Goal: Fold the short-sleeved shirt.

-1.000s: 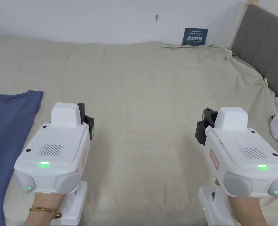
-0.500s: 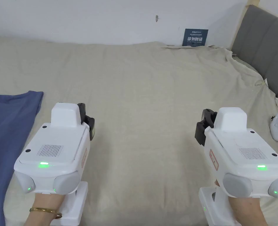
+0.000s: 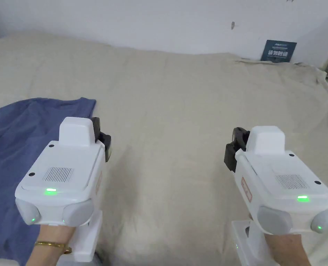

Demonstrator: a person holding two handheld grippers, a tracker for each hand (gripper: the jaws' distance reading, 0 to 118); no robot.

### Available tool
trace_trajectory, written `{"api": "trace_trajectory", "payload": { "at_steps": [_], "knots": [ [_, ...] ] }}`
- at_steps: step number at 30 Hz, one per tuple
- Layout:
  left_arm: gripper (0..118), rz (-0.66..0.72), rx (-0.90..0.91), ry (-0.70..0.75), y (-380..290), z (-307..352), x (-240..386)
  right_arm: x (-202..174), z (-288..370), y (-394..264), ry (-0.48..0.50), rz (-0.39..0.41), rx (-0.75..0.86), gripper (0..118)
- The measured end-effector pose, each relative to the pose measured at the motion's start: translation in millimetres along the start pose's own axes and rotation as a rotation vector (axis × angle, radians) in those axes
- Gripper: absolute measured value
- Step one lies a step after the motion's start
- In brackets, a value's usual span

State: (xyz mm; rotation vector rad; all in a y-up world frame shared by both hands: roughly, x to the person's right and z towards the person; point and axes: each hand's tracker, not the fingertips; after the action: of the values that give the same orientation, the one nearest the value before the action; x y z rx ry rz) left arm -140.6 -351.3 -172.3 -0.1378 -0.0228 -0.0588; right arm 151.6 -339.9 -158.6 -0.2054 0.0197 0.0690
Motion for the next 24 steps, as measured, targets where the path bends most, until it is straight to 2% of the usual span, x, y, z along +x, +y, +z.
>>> {"api": "trace_trajectory", "payload": {
  "at_steps": [12,18,24],
  "knots": [
    [0,0.039,-0.012,0.243,-7,41,-84,-94,-27,14,0.256,0.048,0.018,0],
    [0,0.058,-0.026,0.329,-13,59,-113,-128,-31,15,0.328,0.059,0.017,0],
    [0,0.072,-0.034,0.369,-18,66,-126,-144,-35,15,0.372,0.073,0.008,0]
  ]
}}
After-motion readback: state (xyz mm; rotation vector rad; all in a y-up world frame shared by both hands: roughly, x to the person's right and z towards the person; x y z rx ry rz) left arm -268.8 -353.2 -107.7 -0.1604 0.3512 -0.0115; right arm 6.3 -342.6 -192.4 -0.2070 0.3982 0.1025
